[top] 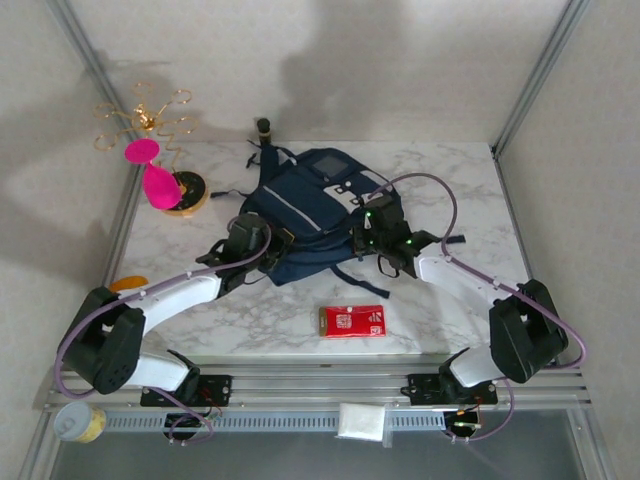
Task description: Pack books, pencil case, and school supplies into a backpack
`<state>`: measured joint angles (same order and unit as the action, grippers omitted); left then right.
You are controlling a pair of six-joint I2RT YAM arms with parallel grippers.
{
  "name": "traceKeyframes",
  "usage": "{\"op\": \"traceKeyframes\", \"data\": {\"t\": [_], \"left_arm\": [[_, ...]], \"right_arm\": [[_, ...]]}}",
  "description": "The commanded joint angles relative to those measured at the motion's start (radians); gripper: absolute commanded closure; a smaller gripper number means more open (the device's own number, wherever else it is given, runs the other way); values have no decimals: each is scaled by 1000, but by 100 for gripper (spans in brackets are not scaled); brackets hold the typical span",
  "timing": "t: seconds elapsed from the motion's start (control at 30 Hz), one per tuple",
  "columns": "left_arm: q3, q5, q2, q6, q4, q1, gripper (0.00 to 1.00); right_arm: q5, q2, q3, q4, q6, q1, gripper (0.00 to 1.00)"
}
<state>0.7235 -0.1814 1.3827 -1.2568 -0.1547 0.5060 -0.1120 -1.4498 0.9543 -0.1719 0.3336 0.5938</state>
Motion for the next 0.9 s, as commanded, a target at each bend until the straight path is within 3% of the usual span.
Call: {"op": "traceKeyframes", "data": {"t": [0.0,0.13,0.43,0.67,0.87], "left_arm": [[-4,163,-35,113,144,-104,100],[6,149,-42,148,142,-122,100],[32,97,-9,151,104,-120,100],[33,86,-22,117,75,-104,100],[44,96,-22,98,65,-89,100]], "right_arm": [[-188,-33,22,-132,-36,-94,100],[-176,-50,23,-120,-42,-103,100],[184,-16,-56,66,-66,-39,99],[195,-157,55,79,50,92,72],[134,-257,136,25,165,156,63]]}}
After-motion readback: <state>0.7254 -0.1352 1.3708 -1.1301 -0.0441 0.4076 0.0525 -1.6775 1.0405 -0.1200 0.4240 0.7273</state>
